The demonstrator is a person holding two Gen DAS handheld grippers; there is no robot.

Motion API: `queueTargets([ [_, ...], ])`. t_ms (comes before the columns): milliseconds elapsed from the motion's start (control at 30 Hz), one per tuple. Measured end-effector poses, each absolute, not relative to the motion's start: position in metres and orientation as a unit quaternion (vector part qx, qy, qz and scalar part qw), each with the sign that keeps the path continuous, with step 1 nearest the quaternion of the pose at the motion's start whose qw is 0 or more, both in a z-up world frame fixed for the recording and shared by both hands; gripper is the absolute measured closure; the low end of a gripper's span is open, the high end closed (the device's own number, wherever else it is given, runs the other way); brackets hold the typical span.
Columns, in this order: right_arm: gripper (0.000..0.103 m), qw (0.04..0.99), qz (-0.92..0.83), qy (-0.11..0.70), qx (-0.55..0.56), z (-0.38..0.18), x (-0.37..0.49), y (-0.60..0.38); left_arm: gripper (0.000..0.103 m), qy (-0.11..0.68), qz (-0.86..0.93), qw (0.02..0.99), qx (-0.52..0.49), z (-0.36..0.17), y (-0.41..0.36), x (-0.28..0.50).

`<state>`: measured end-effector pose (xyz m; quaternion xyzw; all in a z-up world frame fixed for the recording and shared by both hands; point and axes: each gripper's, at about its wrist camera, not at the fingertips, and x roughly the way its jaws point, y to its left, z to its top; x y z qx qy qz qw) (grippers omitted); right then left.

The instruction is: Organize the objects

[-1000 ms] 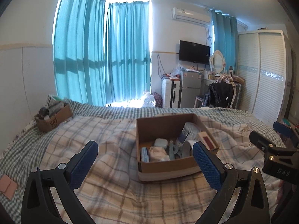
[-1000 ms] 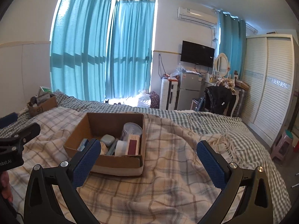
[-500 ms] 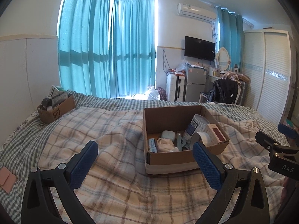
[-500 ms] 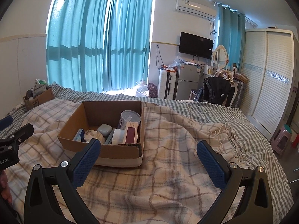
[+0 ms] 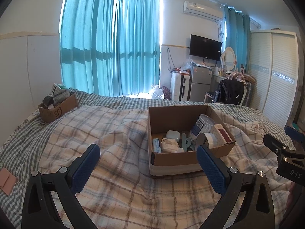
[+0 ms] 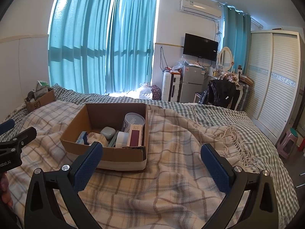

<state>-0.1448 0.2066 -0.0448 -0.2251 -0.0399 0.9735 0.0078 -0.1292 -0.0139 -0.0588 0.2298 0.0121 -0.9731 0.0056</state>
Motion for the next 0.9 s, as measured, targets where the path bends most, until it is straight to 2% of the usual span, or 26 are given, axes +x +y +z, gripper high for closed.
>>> queueTargets([
  [900, 0.0, 0.006, 0.973, -0.047, -0.225, -0.0485, -0.1446, 0.2048, 0.0, 0.008, -0.972, 0.005, 0.233, -0.059, -0.0121, -0.1282],
])
